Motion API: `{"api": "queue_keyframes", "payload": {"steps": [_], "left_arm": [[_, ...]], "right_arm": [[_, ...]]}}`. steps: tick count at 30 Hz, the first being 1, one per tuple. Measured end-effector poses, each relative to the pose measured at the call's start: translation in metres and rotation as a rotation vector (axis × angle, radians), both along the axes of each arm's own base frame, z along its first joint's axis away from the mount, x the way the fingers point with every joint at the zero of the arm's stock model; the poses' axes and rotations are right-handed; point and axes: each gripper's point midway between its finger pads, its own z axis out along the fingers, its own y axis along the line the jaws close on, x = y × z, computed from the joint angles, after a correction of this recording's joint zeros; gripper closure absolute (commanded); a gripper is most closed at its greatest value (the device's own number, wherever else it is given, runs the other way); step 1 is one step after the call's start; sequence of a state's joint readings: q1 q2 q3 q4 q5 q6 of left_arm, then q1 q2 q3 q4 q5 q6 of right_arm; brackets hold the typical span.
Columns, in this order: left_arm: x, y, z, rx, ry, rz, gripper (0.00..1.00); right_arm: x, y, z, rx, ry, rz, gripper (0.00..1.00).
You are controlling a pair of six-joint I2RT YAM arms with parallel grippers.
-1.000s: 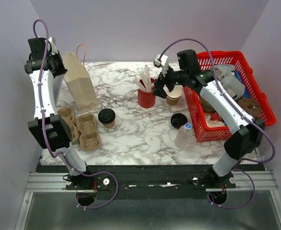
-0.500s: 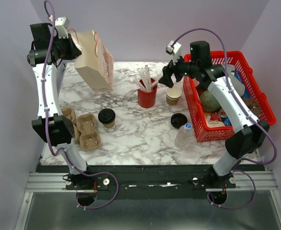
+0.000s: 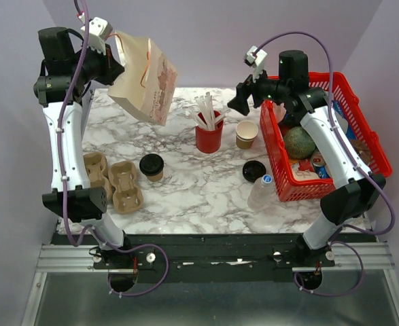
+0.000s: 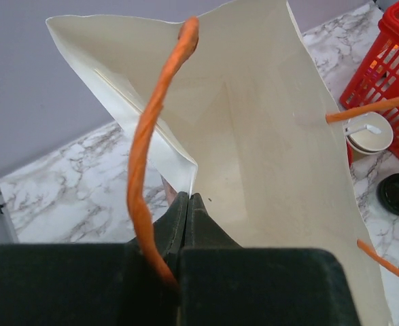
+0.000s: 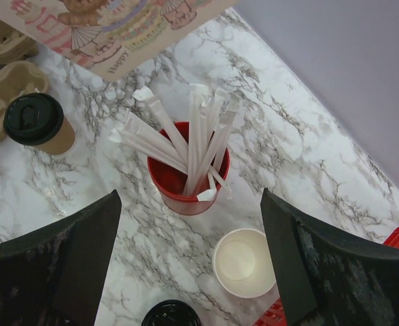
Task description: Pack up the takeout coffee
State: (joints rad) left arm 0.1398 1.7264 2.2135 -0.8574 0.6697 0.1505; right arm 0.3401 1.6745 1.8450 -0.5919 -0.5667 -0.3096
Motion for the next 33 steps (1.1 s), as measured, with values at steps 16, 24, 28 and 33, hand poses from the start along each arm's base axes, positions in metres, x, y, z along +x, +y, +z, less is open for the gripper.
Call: {"api": "queue_keyframes", "payload": {"steps": [16, 24, 28, 33], "left_arm": [[-0.118, -0.074, 0.054, 0.142, -0.253, -0.367, 1.0], [-0.162, -0.136, 0.011, 0.188, -0.171, -0.637, 1.0], [-0.181, -0.16, -0.018, 0.259, -0.145, -0.763, 1.0], [-0.186, -0.168, -0.05, 0.386, -0.133, -0.836, 1.0]], "right_arm": [[0.013, -0.024, 0.016, 0.041, -0.001, -0.077, 0.08], [0.019, -0.041, 0.018, 0.047, -0.001, -0.119, 0.08], [0.017, -0.045, 0.026, 0.052, -0.017, -0.126, 0.08], [0.012, -0.049, 0.032, 0.057, -0.036, -0.131, 0.08]]}}
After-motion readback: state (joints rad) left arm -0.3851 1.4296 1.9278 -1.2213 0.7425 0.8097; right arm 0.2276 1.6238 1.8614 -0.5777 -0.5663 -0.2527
